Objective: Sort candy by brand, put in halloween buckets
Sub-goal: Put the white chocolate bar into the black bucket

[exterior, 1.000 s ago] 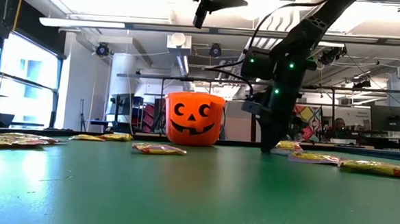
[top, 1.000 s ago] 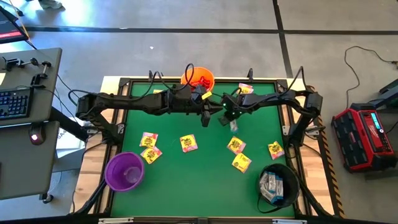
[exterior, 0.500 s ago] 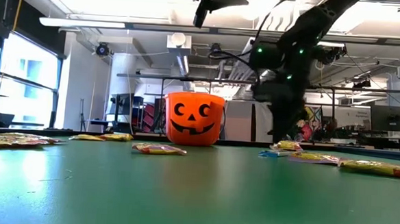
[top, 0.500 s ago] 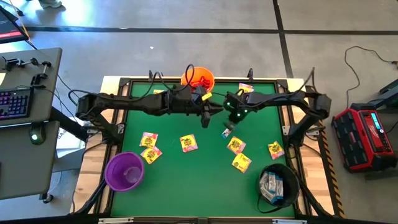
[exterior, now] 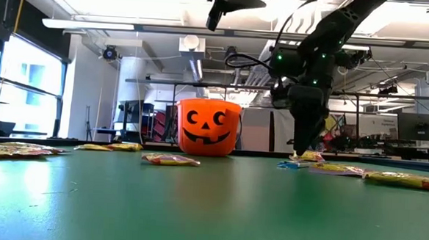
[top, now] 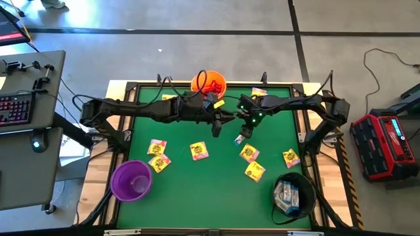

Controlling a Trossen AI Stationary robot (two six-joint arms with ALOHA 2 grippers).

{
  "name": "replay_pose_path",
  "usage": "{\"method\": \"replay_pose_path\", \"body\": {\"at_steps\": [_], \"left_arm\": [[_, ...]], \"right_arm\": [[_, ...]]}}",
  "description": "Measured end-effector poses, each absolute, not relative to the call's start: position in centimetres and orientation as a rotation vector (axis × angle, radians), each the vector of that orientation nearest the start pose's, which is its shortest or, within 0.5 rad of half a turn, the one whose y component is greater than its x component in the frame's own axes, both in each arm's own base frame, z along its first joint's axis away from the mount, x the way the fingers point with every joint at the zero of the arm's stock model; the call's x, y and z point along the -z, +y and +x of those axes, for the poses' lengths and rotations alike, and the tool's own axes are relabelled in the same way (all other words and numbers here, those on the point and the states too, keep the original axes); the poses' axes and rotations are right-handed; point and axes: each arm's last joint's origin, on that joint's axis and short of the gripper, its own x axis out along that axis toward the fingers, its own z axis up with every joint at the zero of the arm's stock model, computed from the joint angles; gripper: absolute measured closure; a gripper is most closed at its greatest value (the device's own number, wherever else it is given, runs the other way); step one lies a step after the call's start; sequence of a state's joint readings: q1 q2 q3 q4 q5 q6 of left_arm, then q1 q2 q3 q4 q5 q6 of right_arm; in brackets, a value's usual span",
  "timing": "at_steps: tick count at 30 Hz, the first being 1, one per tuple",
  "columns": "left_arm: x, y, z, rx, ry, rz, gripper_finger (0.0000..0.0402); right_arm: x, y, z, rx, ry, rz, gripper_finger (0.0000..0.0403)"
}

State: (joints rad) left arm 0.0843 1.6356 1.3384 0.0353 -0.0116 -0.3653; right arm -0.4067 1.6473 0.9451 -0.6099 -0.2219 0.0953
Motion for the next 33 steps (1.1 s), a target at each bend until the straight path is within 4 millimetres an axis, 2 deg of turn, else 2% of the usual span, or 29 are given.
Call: {"method": "replay_pose_path", "body": {"at_steps": [4,9,14,21,28,33], "left_arm": [[-32.6,3.2,38.1,-0.143,0.257,-0.373,0.0332],[-32.6,3.2,38.1,-0.144,0.258,-0.373,0.0332],[-32.6,3.2,38.1,-0.145,0.257,-0.376,0.0332],[-32.6,3.2,38.1,-0.145,0.257,-0.382,0.0332],[-32.6,3.2,38.1,-0.145,0.257,-0.383,0.0332],[-32.6,3.2,38.1,-0.145,0.258,-0.38,0.0332]], "right_arm": [[-15.5,-11.1,27.0,0.183,1.263,0.493,0.0203],[-14.1,-10.9,27.5,0.124,1.306,0.507,0.0212],[-13.8,-10.7,27.7,0.121,1.319,0.477,0.0265],[-13.8,-10.7,27.7,0.109,1.318,0.468,0.039],[-14.3,-10.5,27.1,0.123,1.338,0.47,0.04],[-16.7,-10.1,26.2,0.138,1.303,0.461,0.0402]]}}
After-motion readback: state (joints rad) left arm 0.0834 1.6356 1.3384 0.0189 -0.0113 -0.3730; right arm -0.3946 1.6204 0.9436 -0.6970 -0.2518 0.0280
